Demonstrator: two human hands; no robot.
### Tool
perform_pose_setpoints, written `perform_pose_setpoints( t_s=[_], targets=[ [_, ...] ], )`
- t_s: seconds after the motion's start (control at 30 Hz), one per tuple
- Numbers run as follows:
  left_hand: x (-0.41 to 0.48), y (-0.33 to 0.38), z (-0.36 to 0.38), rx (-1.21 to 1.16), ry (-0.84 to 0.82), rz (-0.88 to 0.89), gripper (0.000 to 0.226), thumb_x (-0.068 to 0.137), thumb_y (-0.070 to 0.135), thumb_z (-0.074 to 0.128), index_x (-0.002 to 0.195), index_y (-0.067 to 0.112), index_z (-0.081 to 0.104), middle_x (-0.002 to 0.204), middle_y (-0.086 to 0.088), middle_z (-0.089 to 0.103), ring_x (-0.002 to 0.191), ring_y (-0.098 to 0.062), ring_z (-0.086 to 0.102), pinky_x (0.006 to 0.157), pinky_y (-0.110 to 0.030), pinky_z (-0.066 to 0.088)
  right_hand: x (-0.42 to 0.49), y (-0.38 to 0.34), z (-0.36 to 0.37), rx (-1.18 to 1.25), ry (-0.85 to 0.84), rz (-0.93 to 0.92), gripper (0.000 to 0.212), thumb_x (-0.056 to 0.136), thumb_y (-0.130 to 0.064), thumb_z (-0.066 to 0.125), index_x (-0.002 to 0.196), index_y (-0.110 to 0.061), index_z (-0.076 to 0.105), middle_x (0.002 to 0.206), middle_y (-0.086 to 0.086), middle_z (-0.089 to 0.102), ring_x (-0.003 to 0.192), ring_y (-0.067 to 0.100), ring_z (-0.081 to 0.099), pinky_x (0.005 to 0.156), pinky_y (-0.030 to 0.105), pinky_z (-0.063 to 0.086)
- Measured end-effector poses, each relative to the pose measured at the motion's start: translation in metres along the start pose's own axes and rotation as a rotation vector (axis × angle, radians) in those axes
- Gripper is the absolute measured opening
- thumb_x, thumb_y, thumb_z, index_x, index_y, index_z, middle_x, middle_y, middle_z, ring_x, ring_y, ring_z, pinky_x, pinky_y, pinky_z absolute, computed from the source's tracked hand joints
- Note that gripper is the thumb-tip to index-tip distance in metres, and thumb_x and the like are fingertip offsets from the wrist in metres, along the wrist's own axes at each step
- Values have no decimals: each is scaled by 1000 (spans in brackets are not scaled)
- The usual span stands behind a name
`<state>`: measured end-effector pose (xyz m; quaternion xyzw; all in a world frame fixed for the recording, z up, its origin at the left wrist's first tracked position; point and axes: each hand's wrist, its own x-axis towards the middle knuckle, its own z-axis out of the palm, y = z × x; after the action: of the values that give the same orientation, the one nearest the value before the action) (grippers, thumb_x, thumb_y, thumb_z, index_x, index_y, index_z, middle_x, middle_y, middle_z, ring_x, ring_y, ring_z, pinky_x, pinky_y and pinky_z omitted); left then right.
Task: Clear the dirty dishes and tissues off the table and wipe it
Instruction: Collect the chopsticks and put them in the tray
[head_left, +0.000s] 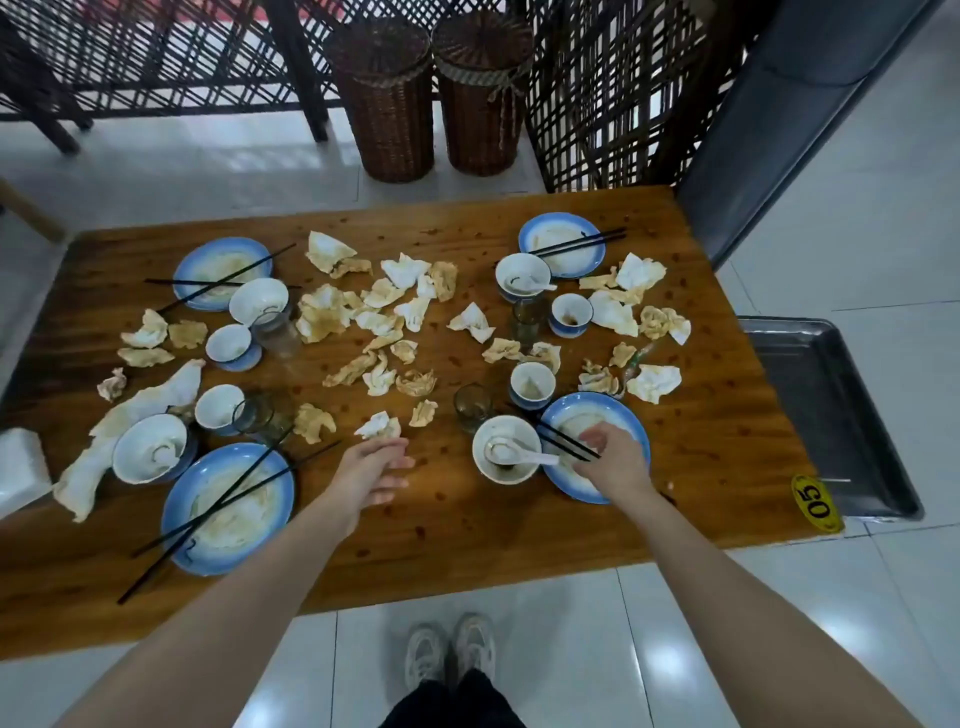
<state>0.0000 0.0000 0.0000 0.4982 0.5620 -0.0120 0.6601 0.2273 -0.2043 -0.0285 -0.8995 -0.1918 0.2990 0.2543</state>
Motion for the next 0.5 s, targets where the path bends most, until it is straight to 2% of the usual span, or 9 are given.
perform_pose_setpoints(
  t_s=[0.1, 0.2, 0.3, 0.37, 0.5],
  targets=[
    [6, 3, 2, 11, 27, -17, 20, 95, 23, 59, 113, 19, 66, 101, -5, 72, 80, -21, 67, 66, -28, 48, 9, 5, 3, -34, 27, -1, 37, 76, -10, 78, 109, -12, 60, 109, 2, 63, 102, 17, 58, 81, 22, 42],
    [13, 4, 4, 13, 43, -37, 19, 95, 23, 59, 112, 20, 67, 100, -4, 72, 81, -20, 68, 66, -29, 48, 16, 13, 7, -96, 15, -3, 38, 77, -5, 74, 110, -15, 59, 111, 2, 63, 103, 19, 59, 83, 27, 47],
    [17, 6, 6, 17, 51, -47, 17, 95, 23, 60, 110, 22, 67, 101, -4, 71, 83, -21, 68, 68, -30, 48, 22, 18, 8, -100, 21, 24, 37, 78, 1, 68, 110, -15, 59, 105, 5, 63, 97, 20, 60, 78, 30, 52],
    [20, 8, 8, 21, 55, -46, 17, 95, 22, 60, 110, 21, 67, 101, -4, 71, 83, -22, 68, 68, -30, 49, 25, 21, 8, -86, 17, 45, 36, 79, 0, 69, 109, -16, 58, 101, 3, 62, 95, 21, 61, 77, 31, 53],
    [21, 12, 12, 22, 36, -34, 17, 96, 23, 58, 110, 21, 67, 100, -4, 71, 85, -22, 68, 71, -31, 50, 27, 28, 10, -96, -14, 51, 31, 83, -6, 68, 111, -15, 60, 106, 4, 65, 100, 22, 61, 82, 32, 53]
  ],
)
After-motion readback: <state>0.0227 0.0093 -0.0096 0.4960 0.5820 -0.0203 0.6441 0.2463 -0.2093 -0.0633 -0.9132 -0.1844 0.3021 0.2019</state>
